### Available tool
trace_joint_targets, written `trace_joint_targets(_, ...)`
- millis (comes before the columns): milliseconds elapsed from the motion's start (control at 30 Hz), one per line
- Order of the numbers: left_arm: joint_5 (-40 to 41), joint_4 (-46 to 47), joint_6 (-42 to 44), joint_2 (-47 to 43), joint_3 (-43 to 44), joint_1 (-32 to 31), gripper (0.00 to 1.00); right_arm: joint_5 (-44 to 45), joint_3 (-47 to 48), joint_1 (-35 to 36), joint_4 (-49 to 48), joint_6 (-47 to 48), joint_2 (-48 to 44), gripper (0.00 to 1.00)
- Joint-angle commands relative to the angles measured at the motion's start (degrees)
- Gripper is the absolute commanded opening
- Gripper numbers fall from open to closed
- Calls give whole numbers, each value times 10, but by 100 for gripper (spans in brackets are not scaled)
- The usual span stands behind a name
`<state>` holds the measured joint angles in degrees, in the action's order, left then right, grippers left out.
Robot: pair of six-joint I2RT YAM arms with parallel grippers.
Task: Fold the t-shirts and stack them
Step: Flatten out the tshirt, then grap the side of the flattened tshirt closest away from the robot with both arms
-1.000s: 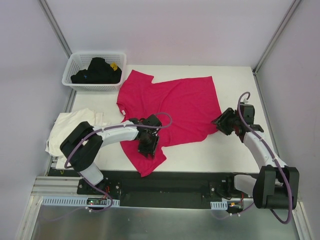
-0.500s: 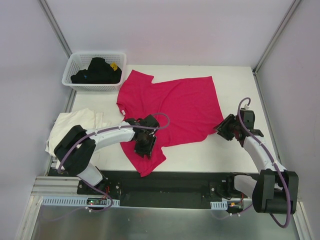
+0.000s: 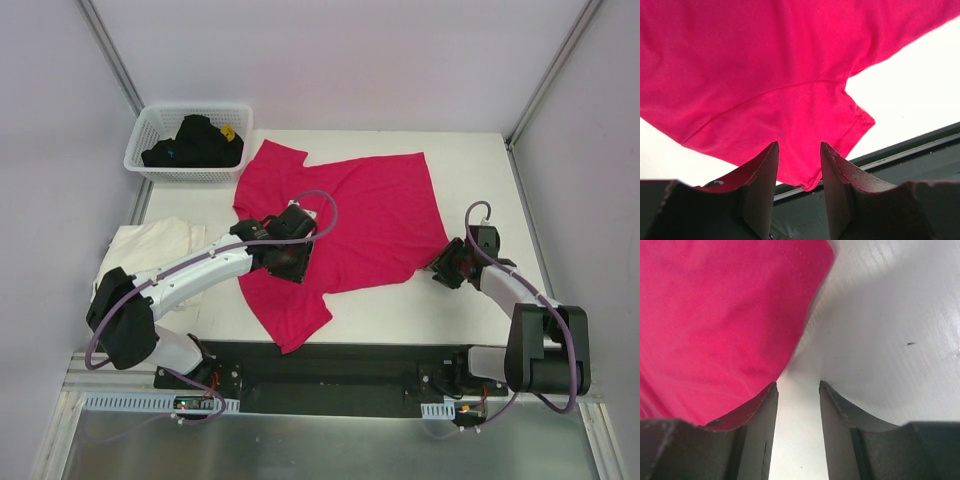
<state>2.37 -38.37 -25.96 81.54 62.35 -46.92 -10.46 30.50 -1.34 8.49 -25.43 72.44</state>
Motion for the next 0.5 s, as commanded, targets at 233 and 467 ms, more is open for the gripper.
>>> trace_joint_targets(233, 48, -20, 12, -26, 9, -5, 38, 26, 18, -4, -59, 0, 38, 41)
trace_joint_targets(467, 48, -21, 13, -22, 9, -5, 38, 21, 30, -5, -82, -3, 71, 41)
